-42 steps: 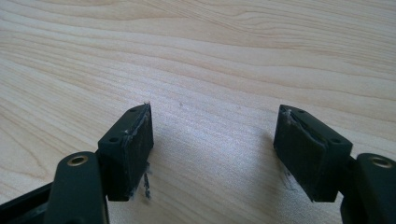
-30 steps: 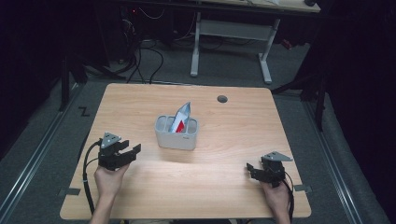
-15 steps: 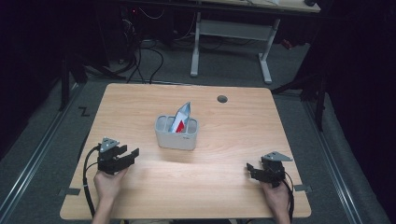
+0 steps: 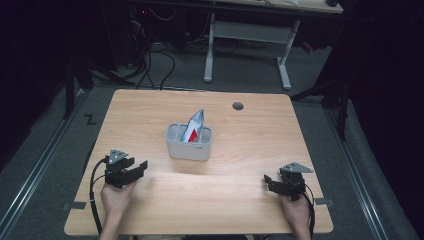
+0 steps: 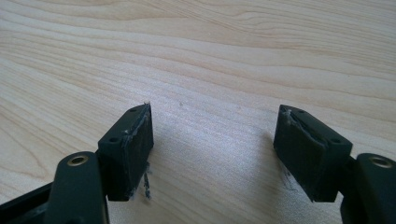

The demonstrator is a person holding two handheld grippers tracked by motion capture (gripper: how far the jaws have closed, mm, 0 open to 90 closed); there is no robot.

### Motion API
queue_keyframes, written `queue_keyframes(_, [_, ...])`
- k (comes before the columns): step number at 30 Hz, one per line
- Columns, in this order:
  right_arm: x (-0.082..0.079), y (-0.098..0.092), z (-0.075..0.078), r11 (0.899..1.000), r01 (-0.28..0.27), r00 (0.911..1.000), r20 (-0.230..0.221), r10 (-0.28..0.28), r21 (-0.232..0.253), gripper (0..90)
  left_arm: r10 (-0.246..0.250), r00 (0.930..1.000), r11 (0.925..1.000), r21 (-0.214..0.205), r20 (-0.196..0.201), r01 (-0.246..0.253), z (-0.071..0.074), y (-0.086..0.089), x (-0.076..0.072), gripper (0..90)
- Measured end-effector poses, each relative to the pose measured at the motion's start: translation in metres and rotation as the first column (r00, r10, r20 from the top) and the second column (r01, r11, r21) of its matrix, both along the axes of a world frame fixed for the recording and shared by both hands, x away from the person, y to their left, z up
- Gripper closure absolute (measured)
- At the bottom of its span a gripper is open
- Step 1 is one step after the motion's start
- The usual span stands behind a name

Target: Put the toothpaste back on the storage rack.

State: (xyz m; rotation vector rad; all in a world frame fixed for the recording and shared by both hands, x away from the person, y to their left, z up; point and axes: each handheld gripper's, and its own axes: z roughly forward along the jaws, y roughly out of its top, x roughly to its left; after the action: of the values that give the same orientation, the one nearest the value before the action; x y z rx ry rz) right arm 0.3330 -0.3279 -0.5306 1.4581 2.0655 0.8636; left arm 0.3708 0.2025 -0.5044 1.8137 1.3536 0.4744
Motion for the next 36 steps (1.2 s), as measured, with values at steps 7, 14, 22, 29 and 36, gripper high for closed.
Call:
queue_keyframes(7, [0.000,0.000,0.000,1.000,0.000,1.0000,0.000,0.000,0.000,28.6,-0.005,1.0000,0.9988,0.049,0.004,0.005,-0.007,-0.006,0.002,44.3])
queue_keyframes(14, [0.000,0.000,0.000,1.000,0.001,1.0000,-0.001,-0.001,0.000,28.6,0.003,1.0000,0.9978,0.066,0.000,-0.003,-0.013,-0.008,0.005,44.4])
queue_keyframes(22, [0.000,0.000,0.000,1.000,0.001,1.0000,-0.001,-0.001,0.000,28.6,0.012,0.9999,0.9955,0.094,0.002,-0.012,-0.016,-0.009,0.007,44.4])
queue_keyframes(29, [0.000,0.000,0.000,1.000,0.000,1.0000,0.000,0.000,0.000,28.6,0.014,0.9999,0.9928,0.119,-0.001,-0.014,-0.018,-0.011,0.009,44.4])
queue_keyframes(36, [0.000,0.000,0.000,1.000,0.001,1.0000,-0.001,-0.001,0.000,28.6,0.016,0.9998,0.9915,0.129,-0.009,-0.015,-0.023,-0.012,0.010,44.4])
